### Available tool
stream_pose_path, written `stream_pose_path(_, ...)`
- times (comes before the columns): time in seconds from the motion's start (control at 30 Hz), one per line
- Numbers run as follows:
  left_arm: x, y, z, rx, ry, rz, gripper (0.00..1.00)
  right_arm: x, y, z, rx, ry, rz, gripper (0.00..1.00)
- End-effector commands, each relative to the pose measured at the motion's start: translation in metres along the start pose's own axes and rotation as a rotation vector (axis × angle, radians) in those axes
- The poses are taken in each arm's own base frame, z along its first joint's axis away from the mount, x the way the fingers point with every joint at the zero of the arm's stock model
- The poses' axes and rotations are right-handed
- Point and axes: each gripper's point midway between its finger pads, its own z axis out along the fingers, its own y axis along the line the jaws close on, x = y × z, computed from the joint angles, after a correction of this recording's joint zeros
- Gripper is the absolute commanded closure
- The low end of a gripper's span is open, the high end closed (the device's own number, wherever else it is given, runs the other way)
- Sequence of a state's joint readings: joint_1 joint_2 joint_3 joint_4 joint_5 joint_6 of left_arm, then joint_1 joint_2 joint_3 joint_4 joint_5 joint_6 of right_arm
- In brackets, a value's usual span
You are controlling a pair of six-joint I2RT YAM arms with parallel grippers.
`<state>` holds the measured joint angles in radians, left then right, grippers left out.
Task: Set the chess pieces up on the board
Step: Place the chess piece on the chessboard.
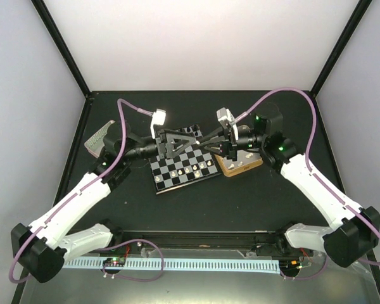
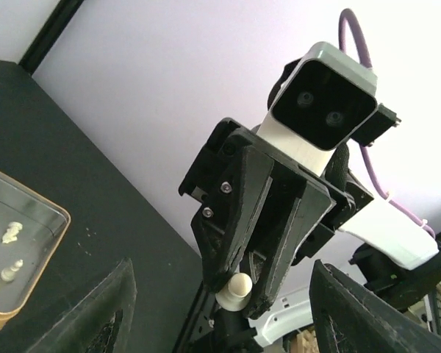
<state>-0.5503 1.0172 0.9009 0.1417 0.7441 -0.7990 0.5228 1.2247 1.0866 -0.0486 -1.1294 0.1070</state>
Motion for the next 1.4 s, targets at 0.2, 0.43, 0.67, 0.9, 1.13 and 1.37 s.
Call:
stream_pose_path(0.2, -0.01, -0.016, 0.009, 0.118, 0.058, -0.161, 0.45, 0.0, -0.018, 0.001, 0.188, 0.126, -0.13, 0.86)
stream_pose_path(0.43, -0.014, -0.006, 0.013, 0.158, 0.072, -0.268, 0.41, 0.0, -0.027, -0.002, 0.325, 0.227, -0.2, 0.87)
stream_pose_path(0.67, -0.011, -0.003, 0.018, 0.166, 0.107, -0.273, 0.57, 0.002, -0.029, 0.001, 0.346, 0.263, -0.23, 0.87)
stream_pose_path(0.9, -0.004, 0.003, 0.02, 0.14, 0.139, -0.259, 0.74, 0.002, -0.036, 0.004, 0.359, 0.266, -0.229, 0.87)
stream_pose_path(1.13, 0.0, 0.011, 0.023, 0.121, 0.163, -0.266, 0.78, 0.003, -0.034, 0.007, 0.34, 0.265, -0.23, 0.87)
stream_pose_path(1.37, 0.005, 0.018, 0.026, 0.11, 0.183, -0.282, 0.8, 0.009, -0.033, 0.01, 0.32, 0.284, -0.231, 0.88)
